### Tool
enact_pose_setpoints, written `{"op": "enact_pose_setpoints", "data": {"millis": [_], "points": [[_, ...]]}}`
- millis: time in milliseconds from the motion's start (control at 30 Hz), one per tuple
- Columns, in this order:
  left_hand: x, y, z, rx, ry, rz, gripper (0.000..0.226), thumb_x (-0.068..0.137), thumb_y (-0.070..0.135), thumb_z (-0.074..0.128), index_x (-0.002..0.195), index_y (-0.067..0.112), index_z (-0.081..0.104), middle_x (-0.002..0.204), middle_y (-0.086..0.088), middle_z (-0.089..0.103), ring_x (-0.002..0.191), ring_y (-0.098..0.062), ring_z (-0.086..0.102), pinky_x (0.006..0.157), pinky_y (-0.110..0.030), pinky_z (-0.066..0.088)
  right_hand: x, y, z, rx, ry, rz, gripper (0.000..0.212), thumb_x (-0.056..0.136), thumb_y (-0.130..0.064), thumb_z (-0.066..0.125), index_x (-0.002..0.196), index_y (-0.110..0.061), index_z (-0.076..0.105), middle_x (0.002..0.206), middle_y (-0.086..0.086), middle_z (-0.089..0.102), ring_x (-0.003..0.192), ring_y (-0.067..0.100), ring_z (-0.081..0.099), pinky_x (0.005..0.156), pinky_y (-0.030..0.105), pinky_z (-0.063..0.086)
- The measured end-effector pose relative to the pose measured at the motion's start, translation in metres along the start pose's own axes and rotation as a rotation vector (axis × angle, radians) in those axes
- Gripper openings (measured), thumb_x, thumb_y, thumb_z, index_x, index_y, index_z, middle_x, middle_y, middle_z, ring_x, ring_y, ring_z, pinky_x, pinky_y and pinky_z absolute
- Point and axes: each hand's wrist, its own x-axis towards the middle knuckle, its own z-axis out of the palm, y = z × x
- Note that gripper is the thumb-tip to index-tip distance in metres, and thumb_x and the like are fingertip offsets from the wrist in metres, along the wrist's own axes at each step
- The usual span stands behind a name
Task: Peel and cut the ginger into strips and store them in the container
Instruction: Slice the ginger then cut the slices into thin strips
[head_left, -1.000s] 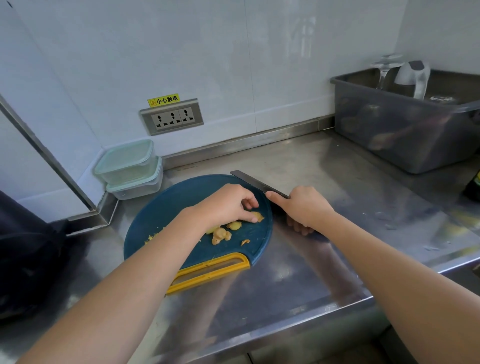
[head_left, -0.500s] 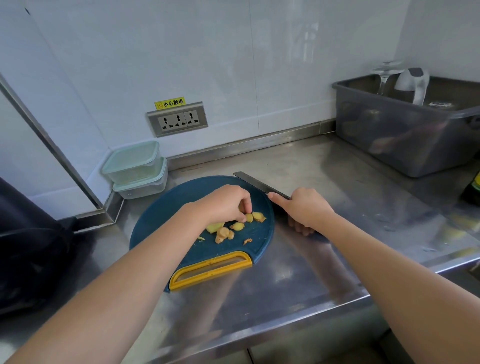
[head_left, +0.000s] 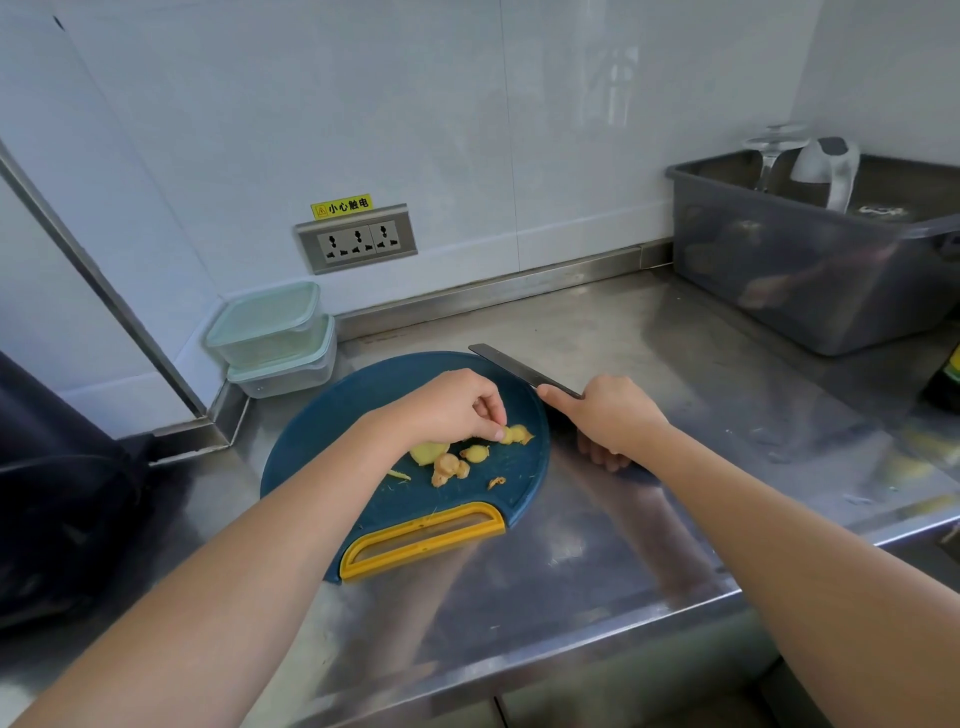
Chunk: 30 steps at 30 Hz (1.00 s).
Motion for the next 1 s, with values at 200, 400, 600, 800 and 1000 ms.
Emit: {"op": "enact_pose_setpoints", "data": {"millis": [200,400,600,800,1000], "points": [[0.000,0.007,0.006,-0.256,0.012,-0.049,0.011,0.085,0.017,0.069,0.095,0.016,0.064,0.080,0.004,0.068,0.066,-0.007,0.058,0.062,-0.019,0.047,0.001,0.001,0.000,-0.006,0.002,-0.004,0.080,0.091,-0.071,0.036,0.062,-0.002,0.066,0.043,0.005,0.060,0.035,0.019,0.057,0.052,0.029,0.058],[0.004,0.003,0.016,-0.057,0.086,-0.037,0.017,0.087,0.022,0.067,0.103,0.021,0.065,0.097,0.005,0.067,0.072,-0.001,0.058,0.063,-0.014,0.043,0.000,0.000,0.000,-0.018,-0.002,-0.003,0.081,0.091,-0.071,0.036,0.060,-0.002,0.066,0.039,0.003,0.058,0.034,0.019,0.057,0.054,0.031,0.059],[0.000,0.007,0.013,0.047,-0.025,0.027,0.033,0.083,0.015,0.071,0.114,0.024,0.063,0.098,0.014,0.062,0.082,-0.006,0.065,0.078,-0.028,0.053,0.000,0.000,0.000,-0.020,-0.006,0.006,0.079,0.091,-0.071,0.037,0.059,-0.004,0.064,0.039,0.002,0.057,0.035,0.018,0.057,0.054,0.030,0.058],[0.005,0.010,0.011,0.080,-0.024,0.061,0.023,0.085,0.014,0.069,0.107,0.019,0.068,0.088,0.011,0.062,0.079,-0.007,0.064,0.072,-0.021,0.050,0.000,-0.001,-0.001,-0.019,-0.009,0.006,0.078,0.091,-0.070,0.037,0.058,-0.004,0.062,0.033,0.000,0.053,0.031,0.017,0.054,0.052,0.028,0.057],[0.013,0.010,0.009,0.129,-0.059,0.051,0.020,0.081,0.017,0.071,0.100,0.021,0.066,0.086,0.009,0.064,0.076,-0.006,0.062,0.067,-0.019,0.050,-0.001,-0.002,-0.001,-0.018,-0.011,0.011,0.079,0.090,-0.071,0.037,0.059,-0.004,0.064,0.036,0.001,0.055,0.034,0.018,0.057,0.055,0.030,0.059]]}}
